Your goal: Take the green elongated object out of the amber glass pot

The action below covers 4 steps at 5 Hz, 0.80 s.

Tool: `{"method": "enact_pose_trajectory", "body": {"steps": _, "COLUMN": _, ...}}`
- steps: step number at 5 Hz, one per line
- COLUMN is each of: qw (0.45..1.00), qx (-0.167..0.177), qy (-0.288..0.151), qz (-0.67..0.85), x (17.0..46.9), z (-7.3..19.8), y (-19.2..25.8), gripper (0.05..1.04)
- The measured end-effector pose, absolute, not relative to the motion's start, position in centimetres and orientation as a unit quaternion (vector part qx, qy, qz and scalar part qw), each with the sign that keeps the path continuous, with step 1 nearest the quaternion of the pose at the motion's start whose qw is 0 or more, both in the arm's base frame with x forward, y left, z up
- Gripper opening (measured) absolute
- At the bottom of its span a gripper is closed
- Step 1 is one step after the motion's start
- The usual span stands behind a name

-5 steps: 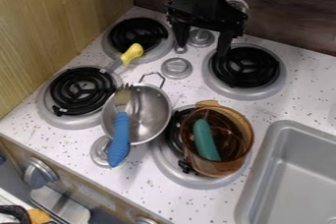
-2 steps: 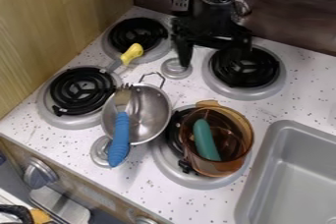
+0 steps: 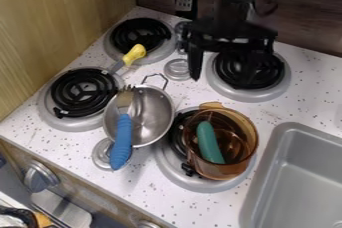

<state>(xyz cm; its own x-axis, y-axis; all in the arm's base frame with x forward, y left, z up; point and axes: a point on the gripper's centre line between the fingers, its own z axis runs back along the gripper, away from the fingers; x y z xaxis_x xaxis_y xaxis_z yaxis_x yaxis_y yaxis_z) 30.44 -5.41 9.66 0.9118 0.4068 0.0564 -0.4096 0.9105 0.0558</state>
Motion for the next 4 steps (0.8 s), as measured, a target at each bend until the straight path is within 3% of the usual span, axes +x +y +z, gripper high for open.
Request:
{"method": "enact_pose_trajectory", "body": {"steps": 1, "qw": 0.966, "qx": 0.031, "qy": -0.024, "qz": 0.255, "x": 28.2, "z": 9.6, "y": -6.0, "gripper": 0.999}}
{"method": "enact_pose_trajectory", "body": {"steps": 2, "qw": 0.956, "qx": 0.033, "qy": -0.02, "qz": 0.292, "x": 26.7, "z": 7.7, "y": -6.0, "gripper": 0.999}}
{"method": "enact_pose_trajectory", "body": {"steps": 4, "qw": 0.947, "qx": 0.026, "qy": -0.031, "qz": 0.319, "x": 26.6, "z": 7.4, "y": -6.8, "gripper": 0.999}}
